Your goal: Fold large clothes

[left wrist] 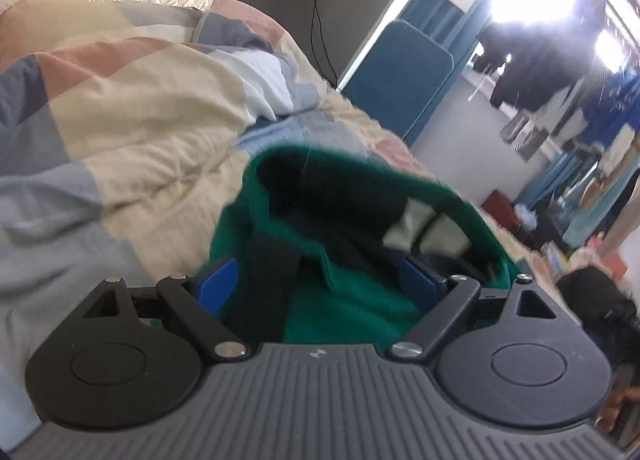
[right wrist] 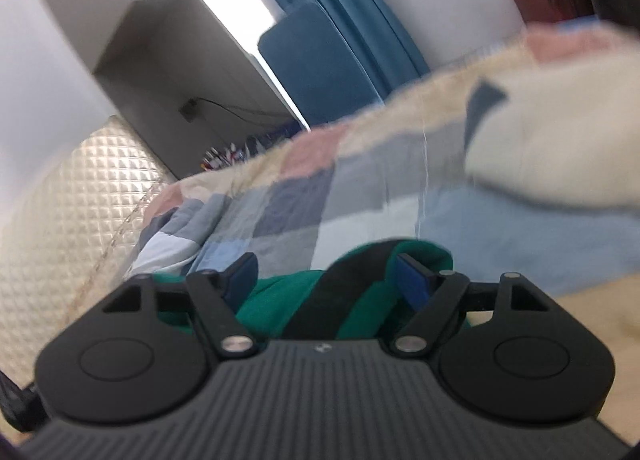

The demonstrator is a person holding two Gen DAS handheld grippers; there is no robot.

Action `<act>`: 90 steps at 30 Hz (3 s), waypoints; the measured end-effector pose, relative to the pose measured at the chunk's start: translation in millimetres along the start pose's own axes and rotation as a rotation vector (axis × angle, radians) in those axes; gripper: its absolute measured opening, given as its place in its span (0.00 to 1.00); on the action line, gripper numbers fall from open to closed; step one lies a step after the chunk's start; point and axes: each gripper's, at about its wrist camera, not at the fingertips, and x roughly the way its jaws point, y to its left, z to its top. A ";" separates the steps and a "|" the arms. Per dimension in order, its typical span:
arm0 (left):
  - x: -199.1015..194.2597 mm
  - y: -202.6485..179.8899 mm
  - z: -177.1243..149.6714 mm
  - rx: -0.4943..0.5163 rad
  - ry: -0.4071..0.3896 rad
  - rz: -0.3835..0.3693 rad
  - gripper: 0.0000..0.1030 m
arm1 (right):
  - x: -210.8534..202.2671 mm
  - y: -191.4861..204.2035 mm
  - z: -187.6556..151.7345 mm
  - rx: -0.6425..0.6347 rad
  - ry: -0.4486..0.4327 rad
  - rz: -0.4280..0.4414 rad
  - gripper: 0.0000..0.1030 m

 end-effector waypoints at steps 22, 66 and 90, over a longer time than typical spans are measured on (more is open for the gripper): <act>71.8 -42.9 -4.7 0.097 0.029 0.138 0.87 | 65.0 22.3 -24.6 -0.288 0.156 -0.060 0.74; 194.8 19.6 97.2 0.055 0.034 0.280 0.05 | 197.5 -45.7 15.8 -0.343 0.117 -0.336 0.06; 85.6 -28.6 57.1 0.215 0.054 0.204 0.48 | 93.6 -1.3 16.6 -0.224 0.087 -0.214 0.54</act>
